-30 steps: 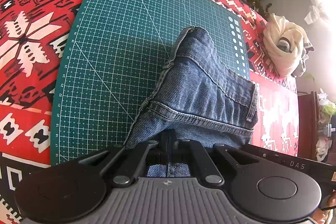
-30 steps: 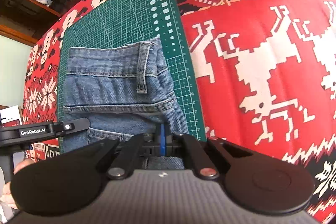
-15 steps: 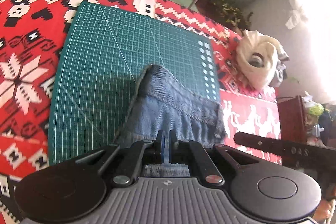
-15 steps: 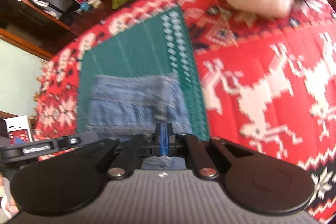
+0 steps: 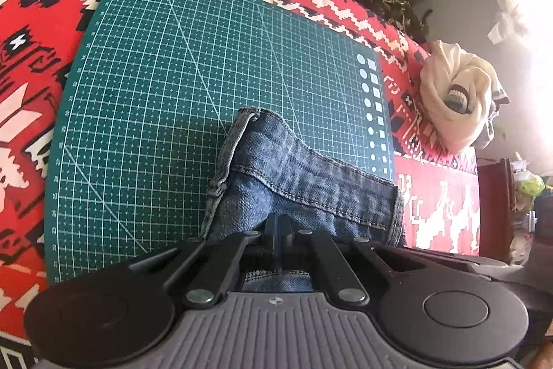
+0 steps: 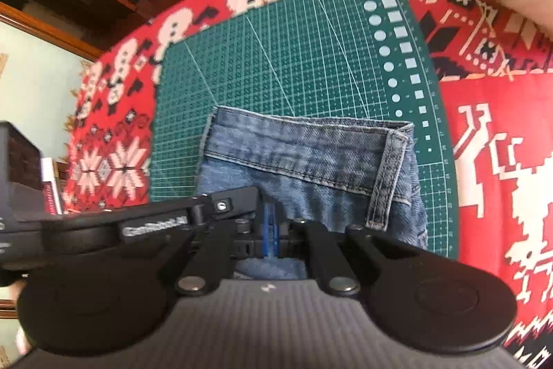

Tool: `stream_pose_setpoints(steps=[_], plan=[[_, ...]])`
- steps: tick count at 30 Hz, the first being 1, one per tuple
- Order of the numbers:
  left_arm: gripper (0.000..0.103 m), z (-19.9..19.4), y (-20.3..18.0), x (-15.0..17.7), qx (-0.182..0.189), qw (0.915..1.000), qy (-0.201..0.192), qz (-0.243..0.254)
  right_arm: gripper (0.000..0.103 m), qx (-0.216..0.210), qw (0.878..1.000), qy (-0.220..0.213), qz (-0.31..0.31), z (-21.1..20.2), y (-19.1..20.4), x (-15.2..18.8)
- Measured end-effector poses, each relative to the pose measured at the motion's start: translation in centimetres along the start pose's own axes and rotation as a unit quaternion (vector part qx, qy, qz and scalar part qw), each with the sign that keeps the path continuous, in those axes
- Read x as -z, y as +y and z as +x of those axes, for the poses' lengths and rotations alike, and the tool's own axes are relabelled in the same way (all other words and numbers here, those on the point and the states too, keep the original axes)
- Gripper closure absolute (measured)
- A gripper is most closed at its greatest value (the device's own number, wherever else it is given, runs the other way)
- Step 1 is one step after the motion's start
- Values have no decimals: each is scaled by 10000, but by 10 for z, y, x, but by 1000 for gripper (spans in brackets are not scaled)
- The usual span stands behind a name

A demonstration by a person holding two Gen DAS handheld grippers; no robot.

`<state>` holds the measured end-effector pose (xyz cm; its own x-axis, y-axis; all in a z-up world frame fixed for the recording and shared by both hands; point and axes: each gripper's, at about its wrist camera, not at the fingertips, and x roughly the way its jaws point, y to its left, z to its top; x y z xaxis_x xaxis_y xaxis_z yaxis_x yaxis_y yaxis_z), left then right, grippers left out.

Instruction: Fold clothes

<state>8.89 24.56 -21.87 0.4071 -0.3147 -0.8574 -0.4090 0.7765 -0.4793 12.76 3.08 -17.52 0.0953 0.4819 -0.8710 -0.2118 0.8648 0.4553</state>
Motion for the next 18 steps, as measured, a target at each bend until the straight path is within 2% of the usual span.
stream_pose_setpoints(steps=[5,12,15,18], plan=[[100,-1,-1,0,11,10000,-16,29,103,-190,9997,-143,81,11,-7,-2],[100,-2,1,2,81,9999,-46,-58,103,-68,9990,-447,21,13,-9,-11],[100,-2,2,2,74,9999,-69,-94,103,-19,9990,-408,182,11,-14,-20],[100,-2,2,2,73,9999,-95,-114,100,7,9982,-573,190,-11,-17,-22]])
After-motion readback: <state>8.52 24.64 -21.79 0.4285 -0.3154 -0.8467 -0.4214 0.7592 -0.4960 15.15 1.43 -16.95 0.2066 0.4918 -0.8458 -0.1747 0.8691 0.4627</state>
